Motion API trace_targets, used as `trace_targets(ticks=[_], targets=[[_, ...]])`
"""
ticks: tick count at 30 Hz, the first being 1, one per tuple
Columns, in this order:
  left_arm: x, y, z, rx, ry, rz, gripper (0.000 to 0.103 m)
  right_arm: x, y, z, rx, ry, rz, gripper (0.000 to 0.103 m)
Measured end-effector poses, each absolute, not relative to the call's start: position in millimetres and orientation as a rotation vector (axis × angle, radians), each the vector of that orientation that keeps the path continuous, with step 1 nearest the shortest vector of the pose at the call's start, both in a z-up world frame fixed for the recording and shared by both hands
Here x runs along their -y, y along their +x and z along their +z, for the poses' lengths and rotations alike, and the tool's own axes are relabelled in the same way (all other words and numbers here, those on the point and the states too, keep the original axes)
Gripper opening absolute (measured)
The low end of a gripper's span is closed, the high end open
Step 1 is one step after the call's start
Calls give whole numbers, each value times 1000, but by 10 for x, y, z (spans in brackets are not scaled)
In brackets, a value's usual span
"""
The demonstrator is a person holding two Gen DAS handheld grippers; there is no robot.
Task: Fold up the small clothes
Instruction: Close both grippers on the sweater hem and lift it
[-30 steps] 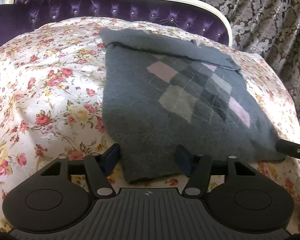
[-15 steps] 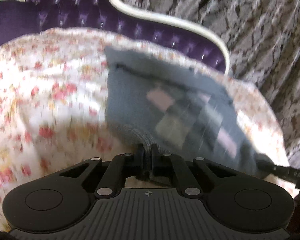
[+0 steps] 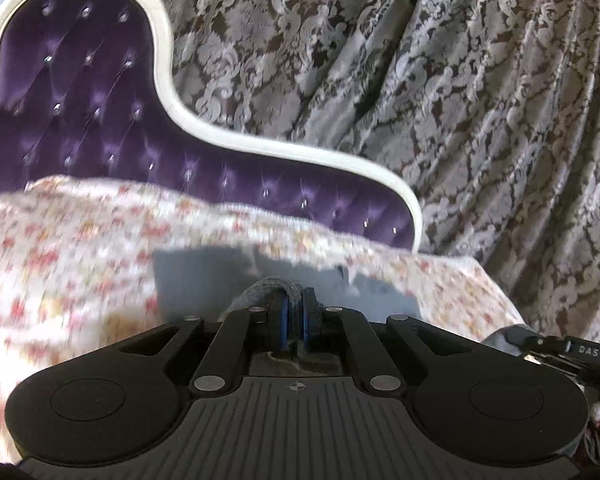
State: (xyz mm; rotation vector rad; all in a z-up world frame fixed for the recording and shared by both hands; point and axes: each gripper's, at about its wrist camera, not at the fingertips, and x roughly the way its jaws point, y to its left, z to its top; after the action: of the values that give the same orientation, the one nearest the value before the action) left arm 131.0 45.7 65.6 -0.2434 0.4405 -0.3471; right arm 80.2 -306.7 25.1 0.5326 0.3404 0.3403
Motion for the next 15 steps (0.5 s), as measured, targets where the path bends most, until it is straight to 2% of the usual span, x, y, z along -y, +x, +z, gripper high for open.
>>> trace_targets(ticks=[7,15], targets=[[-411,2221,627,-464,-265,-317,6,3277,1721,279,-305,530,311,14],[-352,3292,192,-576,-266,-222,6,3426,2885,-160,-397,514,209,13]])
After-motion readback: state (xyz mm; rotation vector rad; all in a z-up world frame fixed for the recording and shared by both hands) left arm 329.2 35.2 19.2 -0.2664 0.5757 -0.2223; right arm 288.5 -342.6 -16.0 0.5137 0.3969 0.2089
